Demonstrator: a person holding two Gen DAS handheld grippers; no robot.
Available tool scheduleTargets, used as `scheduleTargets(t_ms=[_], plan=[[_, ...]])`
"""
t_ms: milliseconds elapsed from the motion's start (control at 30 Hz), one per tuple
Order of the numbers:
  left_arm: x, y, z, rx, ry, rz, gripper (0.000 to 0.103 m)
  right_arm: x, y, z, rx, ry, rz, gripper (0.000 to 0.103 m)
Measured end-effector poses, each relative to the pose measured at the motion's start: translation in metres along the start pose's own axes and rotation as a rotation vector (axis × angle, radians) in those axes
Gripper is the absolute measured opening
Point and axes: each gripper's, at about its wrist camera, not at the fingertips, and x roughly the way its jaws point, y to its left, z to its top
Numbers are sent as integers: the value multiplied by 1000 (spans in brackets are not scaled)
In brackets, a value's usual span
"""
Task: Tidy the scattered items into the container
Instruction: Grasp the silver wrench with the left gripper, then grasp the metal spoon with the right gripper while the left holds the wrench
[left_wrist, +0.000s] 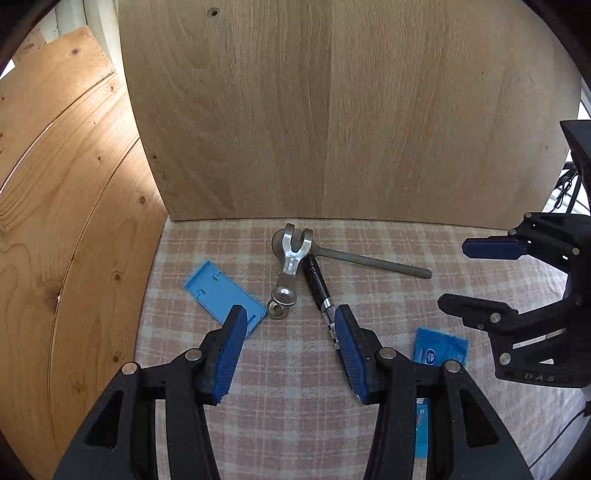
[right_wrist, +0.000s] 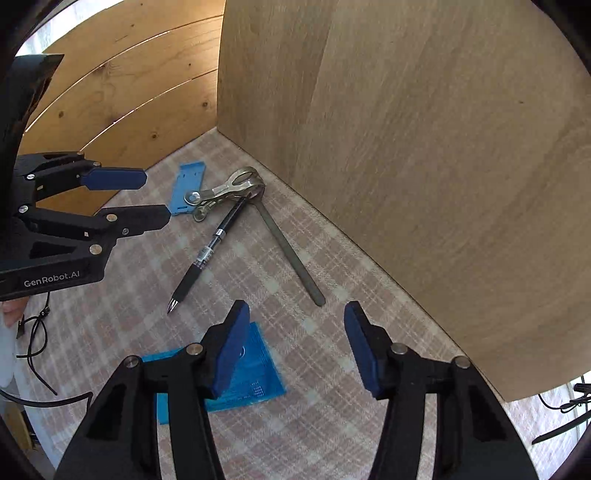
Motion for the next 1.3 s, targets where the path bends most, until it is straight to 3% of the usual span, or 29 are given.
scheduleTargets(t_ms=[333,733,800,867,933,1000,1300], plan=[[38,7,22,24,13,-16,46,60,10,41,-89,28,4,52],[69,16,38,16,49,-56,43,82,6,53,-65,22,48,42],[72,18,39,-3,54,-80,37,82,6,53,-59,24,48,39],[73,17,39,-5,55,-89,27,80,5,52,-57,26,45,26],[73,15,39,-6,57,-88,23,80,4,51,-51,32,38,19],[72,13,38,-6,63,-96,14,79,3,50,-42,36,38,17],[53,-13,0,-39,63,-109,14,66,-6,24,30,70,58,8]])
